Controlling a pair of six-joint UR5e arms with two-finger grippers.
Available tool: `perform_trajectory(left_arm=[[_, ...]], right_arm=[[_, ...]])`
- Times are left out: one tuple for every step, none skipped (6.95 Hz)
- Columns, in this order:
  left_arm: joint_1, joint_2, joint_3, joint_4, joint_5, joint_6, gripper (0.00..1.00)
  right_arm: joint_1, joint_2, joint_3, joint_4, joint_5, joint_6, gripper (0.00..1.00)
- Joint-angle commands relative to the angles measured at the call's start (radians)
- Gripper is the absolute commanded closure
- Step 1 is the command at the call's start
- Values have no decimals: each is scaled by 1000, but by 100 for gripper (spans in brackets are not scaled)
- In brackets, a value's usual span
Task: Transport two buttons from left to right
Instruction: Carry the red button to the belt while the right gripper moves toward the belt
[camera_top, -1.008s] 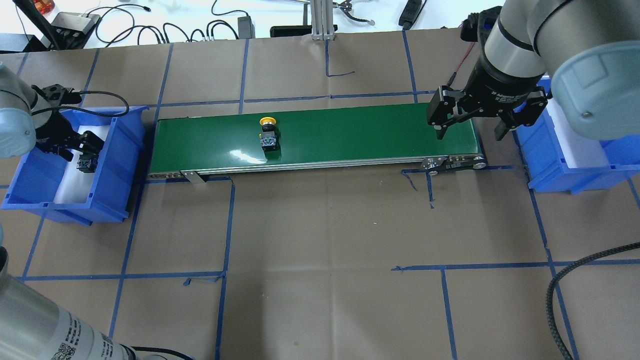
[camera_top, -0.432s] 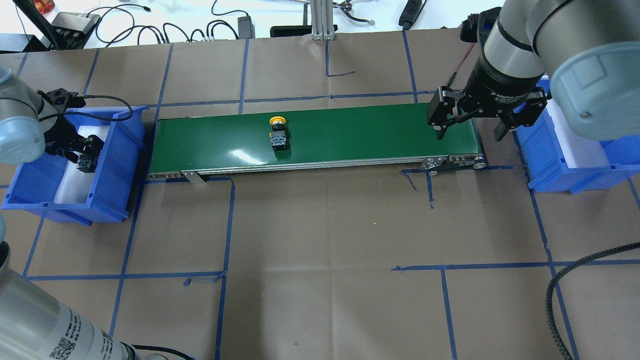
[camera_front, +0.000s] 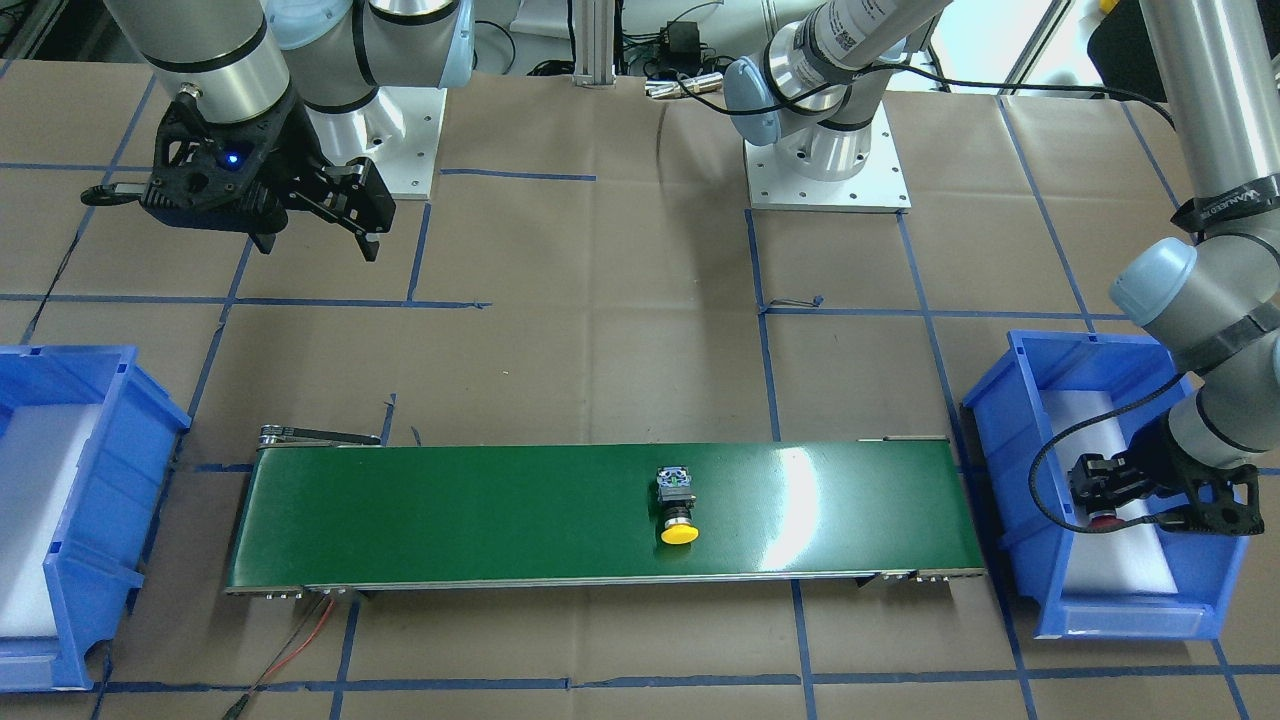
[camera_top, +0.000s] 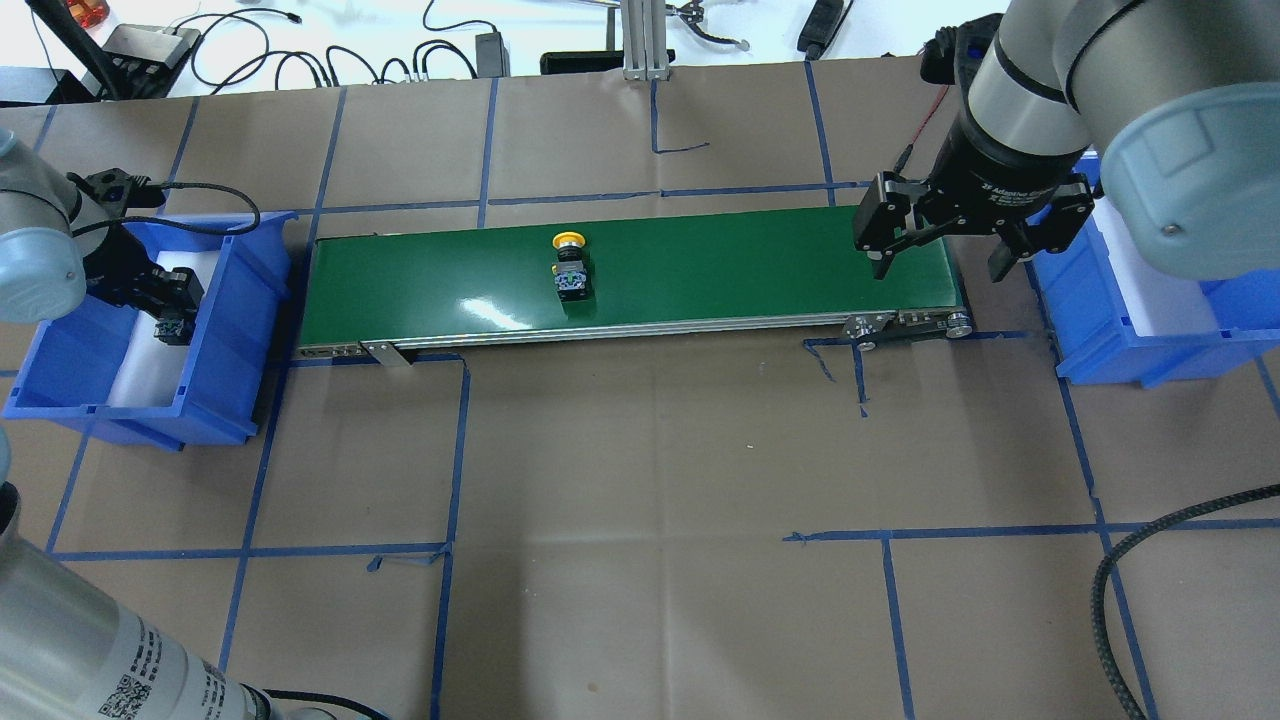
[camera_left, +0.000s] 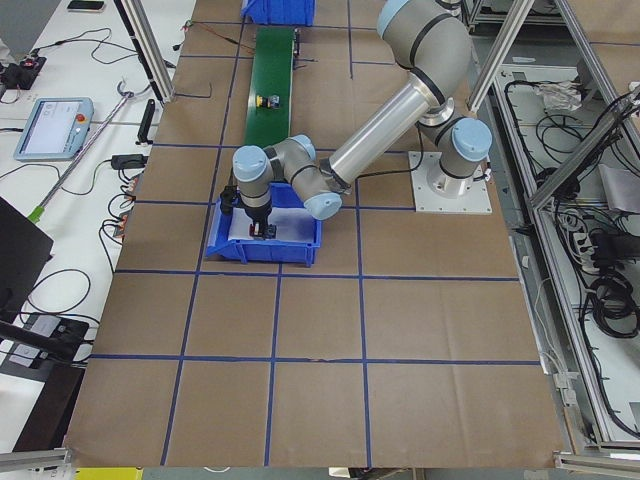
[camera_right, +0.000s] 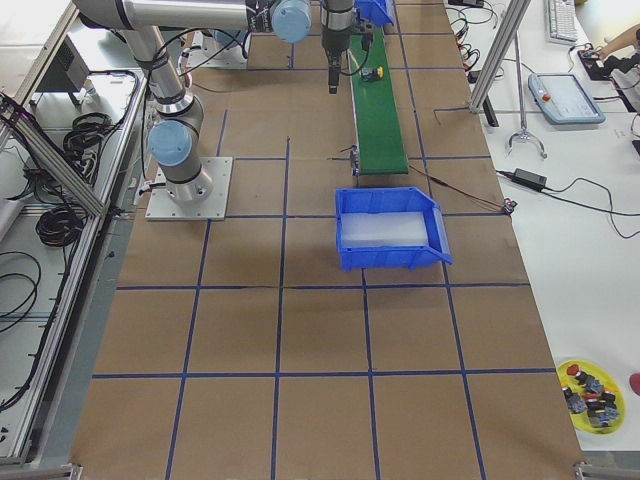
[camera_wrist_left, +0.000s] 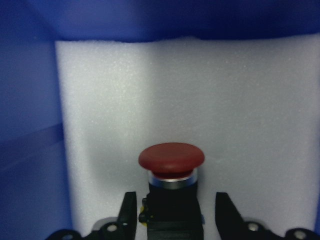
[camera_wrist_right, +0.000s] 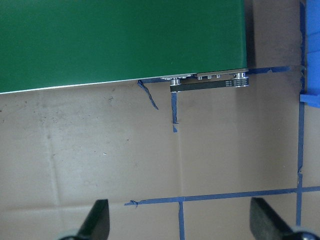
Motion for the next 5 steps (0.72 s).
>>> perform_trajectory(left_arm=[[-2, 23, 10, -14, 3, 0, 100], [-5, 55, 27, -60, 3, 2, 100], [-5, 103, 70, -164, 4, 3, 100], [-3, 135, 140, -297, 10, 3, 100], [-5, 147, 209, -403, 12, 3, 99]], right_arm=[[0, 2, 1, -2, 2, -1, 0], [0, 11, 0, -1, 1, -1, 0], [0, 14, 0, -7, 2, -1, 0], [0, 23, 0, -17, 2, -1, 0], [0, 37, 0, -31, 2, -2, 0]])
